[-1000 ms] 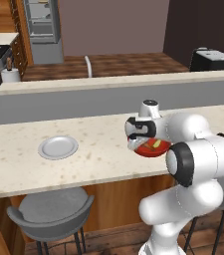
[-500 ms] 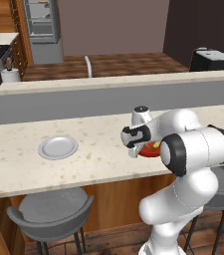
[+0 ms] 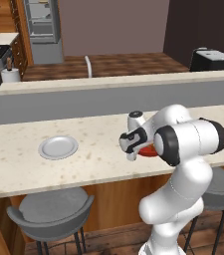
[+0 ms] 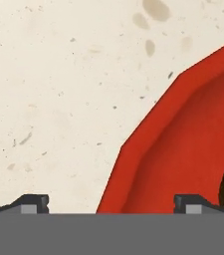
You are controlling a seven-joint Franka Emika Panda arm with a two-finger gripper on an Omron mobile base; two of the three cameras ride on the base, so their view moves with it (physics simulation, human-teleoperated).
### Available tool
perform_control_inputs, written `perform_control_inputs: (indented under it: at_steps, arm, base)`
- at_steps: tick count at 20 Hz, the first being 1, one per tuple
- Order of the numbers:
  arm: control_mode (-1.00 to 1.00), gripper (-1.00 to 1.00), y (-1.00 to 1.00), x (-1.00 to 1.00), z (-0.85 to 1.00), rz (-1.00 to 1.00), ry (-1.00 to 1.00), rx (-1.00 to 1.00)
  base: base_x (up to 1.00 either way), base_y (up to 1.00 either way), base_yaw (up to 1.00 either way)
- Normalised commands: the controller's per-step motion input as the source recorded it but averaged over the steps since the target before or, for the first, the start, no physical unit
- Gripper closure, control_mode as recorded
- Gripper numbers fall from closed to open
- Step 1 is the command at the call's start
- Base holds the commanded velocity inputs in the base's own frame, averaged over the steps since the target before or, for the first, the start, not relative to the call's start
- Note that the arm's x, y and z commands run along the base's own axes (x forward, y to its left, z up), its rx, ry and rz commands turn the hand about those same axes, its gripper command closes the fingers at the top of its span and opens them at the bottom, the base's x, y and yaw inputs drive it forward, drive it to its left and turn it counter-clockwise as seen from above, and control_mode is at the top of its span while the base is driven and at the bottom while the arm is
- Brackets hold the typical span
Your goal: Pick the chicken drumstick and lemon wedge from their plates and place them in the bowl. Then put the bowl in the fridge.
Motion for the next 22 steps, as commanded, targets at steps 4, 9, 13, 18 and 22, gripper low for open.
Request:
perform_control_inputs:
  at_steps: [4,9,13,18,22]
  arm:
    - [-1.00,-1.00,-0.04,0.18,-0.19,0.01,0.00,0.00]
    - [-1.00,1.00,-0.05,0.14,-0.03,0.00,0.00,0.00]
    - [-1.00,1.00,-0.17,-0.01,0.00,0.00,0.00,0.01]
    - [-1.00,1.00,-0.18,-0.04,0.00,0.00,0.07,0.01]
    - [-1.00,1.00,-0.11,-0.10,0.11,0.00,0.09,0.11]
  base:
    - [0.00,0.00,0.00]
    - [0.00,0.00,0.00]
    - [0.00,0.00,0.00]
    - [0.00,0.00,0.00]
    - [0.00,0.00,0.00]
